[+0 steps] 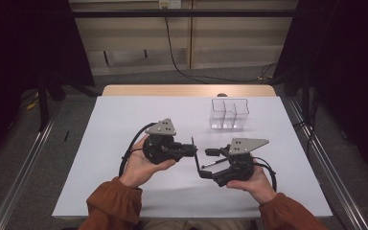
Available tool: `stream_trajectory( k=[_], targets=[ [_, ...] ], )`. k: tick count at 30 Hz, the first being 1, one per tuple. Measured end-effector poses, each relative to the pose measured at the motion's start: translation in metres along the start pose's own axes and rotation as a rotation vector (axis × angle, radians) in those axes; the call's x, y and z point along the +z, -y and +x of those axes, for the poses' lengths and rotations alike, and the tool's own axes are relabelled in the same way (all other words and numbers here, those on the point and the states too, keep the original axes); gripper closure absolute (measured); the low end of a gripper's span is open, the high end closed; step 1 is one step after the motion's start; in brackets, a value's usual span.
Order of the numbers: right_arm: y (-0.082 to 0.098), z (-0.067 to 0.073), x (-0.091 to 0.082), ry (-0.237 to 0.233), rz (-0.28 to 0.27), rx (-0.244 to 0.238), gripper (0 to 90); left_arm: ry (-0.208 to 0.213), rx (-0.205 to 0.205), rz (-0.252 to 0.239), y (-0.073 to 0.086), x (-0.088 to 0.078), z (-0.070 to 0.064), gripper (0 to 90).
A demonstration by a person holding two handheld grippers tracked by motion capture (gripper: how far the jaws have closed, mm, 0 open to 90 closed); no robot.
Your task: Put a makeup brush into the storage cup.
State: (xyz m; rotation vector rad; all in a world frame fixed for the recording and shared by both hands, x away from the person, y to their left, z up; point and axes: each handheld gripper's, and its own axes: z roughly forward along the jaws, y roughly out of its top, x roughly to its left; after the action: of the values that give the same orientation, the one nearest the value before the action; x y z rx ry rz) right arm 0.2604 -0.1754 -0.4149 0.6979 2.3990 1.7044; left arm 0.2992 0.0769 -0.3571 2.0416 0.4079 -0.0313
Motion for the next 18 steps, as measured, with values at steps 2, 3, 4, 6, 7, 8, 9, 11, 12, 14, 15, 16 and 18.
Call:
stream_trajectory(
  k=[2,3,4,6,7,8,9,11,12,14,15,16,18],
  targets=[
    [0.000,0.000,0.000,0.003,-0.011,0.005,28.1,0.002,-0.002,-0.004,0.000,0.002,-0.001,83.8],
    [-0.001,-0.001,0.000,-0.001,-0.017,0.006,35.4,0.010,-0.005,-0.004,0.001,0.003,-0.001,83.8],
    [-0.001,-0.001,-0.001,-0.017,-0.024,0.009,41.9,0.005,-0.011,-0.008,0.001,0.004,-0.001,83.8],
    [0.000,-0.001,0.000,-0.024,-0.029,0.015,42.6,0.009,-0.009,-0.010,0.001,0.006,-0.002,83.8],
    [0.000,-0.001,0.000,-0.025,-0.027,0.014,45.4,0.009,-0.013,-0.014,0.002,0.007,-0.003,83.8],
    [0.000,-0.001,0.000,-0.020,-0.024,0.011,46.9,0.013,-0.013,-0.013,0.002,0.007,-0.003,83.8],
    [0.000,-0.001,0.001,-0.020,-0.022,0.011,47.0,0.011,-0.010,-0.012,0.002,0.007,-0.003,83.9],
    [0.000,0.000,0.001,-0.014,-0.018,0.005,53.5,0.013,-0.012,-0.012,0.002,0.008,-0.004,83.8],
    [0.000,0.000,0.002,-0.019,-0.017,0.000,56.2,0.015,-0.012,-0.013,0.003,0.009,-0.004,83.8],
    [0.000,0.001,0.002,-0.022,-0.015,-0.006,63.3,0.015,-0.010,-0.011,0.003,0.010,-0.004,83.8],
    [0.000,0.001,0.002,-0.022,-0.013,-0.008,65.4,0.018,-0.010,-0.006,0.003,0.011,-0.005,83.8],
    [0.001,0.001,0.003,-0.025,-0.010,-0.009,67.4,0.019,-0.006,-0.002,0.003,0.012,-0.004,83.8],
    [0.001,0.001,0.004,-0.021,-0.003,-0.018,71.9,0.019,-0.007,-0.002,0.003,0.013,-0.005,83.8]
  ],
)
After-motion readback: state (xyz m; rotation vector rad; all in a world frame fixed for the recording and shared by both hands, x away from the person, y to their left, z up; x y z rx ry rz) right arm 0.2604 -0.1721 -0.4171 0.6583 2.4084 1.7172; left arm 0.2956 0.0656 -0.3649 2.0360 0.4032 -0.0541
